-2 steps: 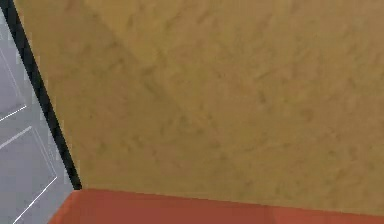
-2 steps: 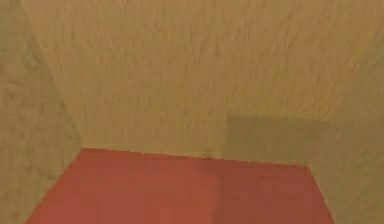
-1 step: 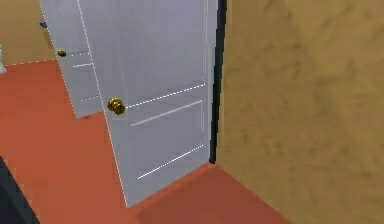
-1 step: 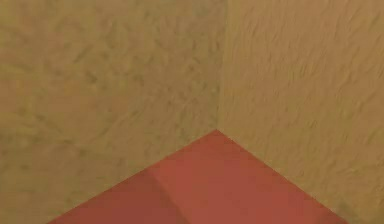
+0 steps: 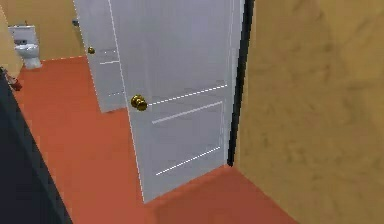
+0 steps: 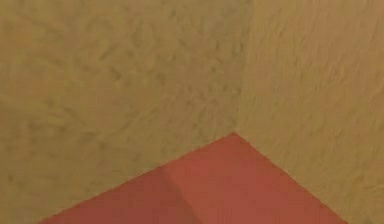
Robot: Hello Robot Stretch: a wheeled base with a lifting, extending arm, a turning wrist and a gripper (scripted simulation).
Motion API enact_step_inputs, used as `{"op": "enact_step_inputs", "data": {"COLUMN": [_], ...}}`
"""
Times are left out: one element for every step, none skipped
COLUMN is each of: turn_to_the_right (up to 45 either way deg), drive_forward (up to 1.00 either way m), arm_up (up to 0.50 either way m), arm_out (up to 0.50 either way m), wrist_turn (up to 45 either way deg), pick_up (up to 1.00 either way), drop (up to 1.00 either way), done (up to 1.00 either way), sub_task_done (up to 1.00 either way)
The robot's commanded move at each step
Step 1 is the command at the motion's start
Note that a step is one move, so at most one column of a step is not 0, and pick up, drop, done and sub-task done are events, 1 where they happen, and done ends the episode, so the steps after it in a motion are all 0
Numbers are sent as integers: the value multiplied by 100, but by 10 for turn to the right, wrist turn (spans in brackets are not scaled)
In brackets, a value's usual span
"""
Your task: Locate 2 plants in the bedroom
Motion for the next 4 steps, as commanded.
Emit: {"op": "enact_step_inputs", "data": {"turn_to_the_right": [0, -300, 0, -60], "drive_forward": [35, 0, 25, 0], "arm_up": [0, 0, 0, 0], "arm_out": [0, 0, 0, 0], "wrist_turn": [0, 0, 0, 0], "pick_up": [0, 0, 0, 0], "drop": [0, 0, 0, 0], "done": [0, 0, 0, 0], "sub_task_done": [0, 0, 0, 0]}}
